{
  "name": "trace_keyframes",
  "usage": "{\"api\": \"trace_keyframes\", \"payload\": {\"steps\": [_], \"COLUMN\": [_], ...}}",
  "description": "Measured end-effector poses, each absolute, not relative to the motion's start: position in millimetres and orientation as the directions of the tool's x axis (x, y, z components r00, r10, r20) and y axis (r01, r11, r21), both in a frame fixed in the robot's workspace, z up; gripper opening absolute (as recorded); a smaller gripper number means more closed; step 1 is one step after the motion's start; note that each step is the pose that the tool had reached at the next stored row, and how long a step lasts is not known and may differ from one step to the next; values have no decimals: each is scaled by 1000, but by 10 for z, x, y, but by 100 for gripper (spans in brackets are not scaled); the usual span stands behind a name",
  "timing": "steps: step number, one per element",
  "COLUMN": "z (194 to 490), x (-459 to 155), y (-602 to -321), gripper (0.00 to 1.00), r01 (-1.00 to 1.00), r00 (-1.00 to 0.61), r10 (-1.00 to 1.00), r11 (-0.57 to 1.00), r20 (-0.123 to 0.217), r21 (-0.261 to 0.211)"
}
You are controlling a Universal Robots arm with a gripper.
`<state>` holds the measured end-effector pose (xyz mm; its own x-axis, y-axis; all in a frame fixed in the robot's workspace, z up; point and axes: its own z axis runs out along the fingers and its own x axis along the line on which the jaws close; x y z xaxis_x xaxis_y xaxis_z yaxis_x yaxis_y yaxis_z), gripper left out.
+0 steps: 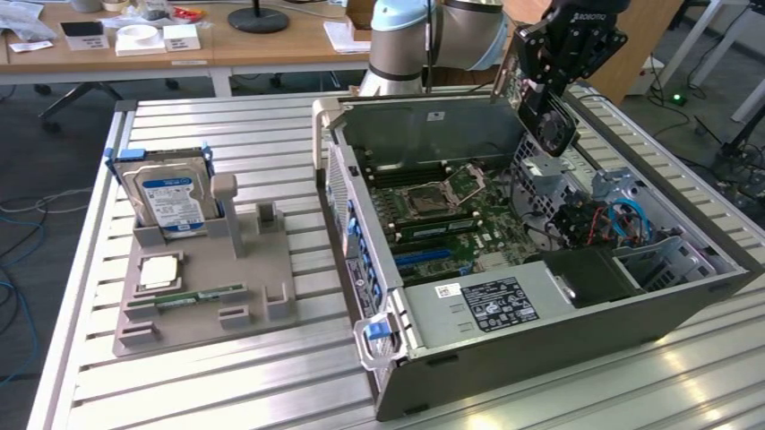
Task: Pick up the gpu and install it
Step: 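Insert the gpu into the slot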
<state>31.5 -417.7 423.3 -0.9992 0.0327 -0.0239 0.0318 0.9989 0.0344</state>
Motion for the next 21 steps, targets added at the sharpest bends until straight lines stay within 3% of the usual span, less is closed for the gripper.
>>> {"api": "trace_keyframes", "payload": {"steps": [7, 21], "z": [4230, 4221], "x": [315, 315], "y": [-4177, -4177], "gripper": [26, 26], "r01": [0, -245], "r00": [-1000, -969], "r10": [1, -244], "r11": [999, 969], "r20": [-24, -24], "r21": [34, 34]}}
